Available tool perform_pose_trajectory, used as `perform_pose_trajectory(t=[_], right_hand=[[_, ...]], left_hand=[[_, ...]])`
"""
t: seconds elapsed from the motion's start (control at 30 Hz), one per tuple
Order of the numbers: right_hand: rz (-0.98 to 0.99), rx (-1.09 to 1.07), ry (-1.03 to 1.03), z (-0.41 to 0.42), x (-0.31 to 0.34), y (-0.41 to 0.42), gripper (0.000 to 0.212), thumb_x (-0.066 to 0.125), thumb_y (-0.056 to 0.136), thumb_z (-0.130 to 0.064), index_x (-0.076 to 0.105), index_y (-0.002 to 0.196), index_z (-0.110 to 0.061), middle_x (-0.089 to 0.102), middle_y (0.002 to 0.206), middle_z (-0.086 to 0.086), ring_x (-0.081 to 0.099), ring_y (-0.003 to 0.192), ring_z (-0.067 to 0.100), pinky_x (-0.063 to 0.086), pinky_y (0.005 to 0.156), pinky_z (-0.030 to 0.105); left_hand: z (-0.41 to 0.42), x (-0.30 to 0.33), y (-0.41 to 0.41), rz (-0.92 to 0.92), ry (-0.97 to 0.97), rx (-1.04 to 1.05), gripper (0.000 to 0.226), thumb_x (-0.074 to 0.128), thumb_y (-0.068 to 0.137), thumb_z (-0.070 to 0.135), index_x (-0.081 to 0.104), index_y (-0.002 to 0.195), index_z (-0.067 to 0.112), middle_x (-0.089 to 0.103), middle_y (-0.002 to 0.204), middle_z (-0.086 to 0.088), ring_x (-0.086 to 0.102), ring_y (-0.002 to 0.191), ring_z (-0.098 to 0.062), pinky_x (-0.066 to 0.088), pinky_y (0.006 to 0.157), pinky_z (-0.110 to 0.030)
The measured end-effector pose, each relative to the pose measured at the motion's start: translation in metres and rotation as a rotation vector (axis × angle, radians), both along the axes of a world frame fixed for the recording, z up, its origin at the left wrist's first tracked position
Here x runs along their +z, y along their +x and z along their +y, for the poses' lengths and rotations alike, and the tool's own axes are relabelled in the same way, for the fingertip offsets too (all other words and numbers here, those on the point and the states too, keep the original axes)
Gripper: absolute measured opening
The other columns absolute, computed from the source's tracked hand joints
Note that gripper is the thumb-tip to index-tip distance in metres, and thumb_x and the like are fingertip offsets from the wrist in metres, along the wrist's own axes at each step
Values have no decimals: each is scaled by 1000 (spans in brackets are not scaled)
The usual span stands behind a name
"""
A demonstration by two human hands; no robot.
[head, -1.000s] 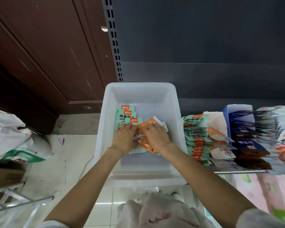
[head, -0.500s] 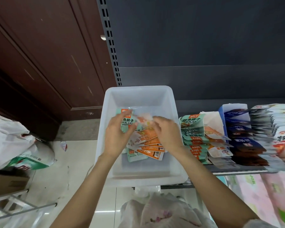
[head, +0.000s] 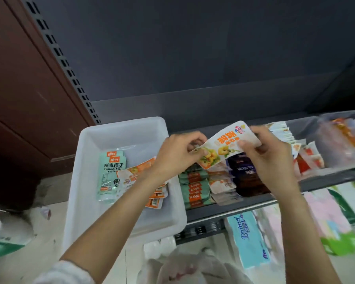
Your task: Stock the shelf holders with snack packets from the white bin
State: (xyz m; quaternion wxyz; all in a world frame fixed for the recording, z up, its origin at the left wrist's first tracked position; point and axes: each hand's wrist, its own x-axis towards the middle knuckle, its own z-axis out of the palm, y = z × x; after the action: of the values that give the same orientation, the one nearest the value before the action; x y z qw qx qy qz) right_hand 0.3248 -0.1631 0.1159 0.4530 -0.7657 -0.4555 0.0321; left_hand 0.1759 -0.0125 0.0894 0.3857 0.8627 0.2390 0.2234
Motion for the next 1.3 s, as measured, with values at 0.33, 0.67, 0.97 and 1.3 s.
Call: perform_pose_trajectory(t=[0.33,0.67,0.97,1.3], right_hand=[[-279,1,-59,-22,-57,40,21,57,92,-5,64,108,-17,71,87,3,65,68,19,43,58,21],[-551,158,-68,-3,-59,27,42,46,75,0,73,103,-15,73,102,1,69,87,20,55,77,33],[-680,194,-241,-1,-78,10,45,70,64,-1,73,103,-23,73,97,-4,69,81,15,50,83,32],[-842,113,-459,20,-100,4,21,67,77,-14,71,98,-15,69,91,1,51,81,25,37,70,37]], left_hand=[[-19,-61,56,48,359,7,18,68,84,18,67,102,18,70,102,1,66,91,-16,56,76,-37],[-19,-68,33,139,613,213,21,70,82,31,71,103,28,70,95,9,59,89,-13,30,77,-24],[-27,-74,31,147,625,178,21,72,77,26,71,98,28,70,95,9,58,90,-16,39,77,-33],[-31,-80,23,195,594,112,13,67,83,32,73,94,27,70,96,9,55,91,-18,40,76,-32]])
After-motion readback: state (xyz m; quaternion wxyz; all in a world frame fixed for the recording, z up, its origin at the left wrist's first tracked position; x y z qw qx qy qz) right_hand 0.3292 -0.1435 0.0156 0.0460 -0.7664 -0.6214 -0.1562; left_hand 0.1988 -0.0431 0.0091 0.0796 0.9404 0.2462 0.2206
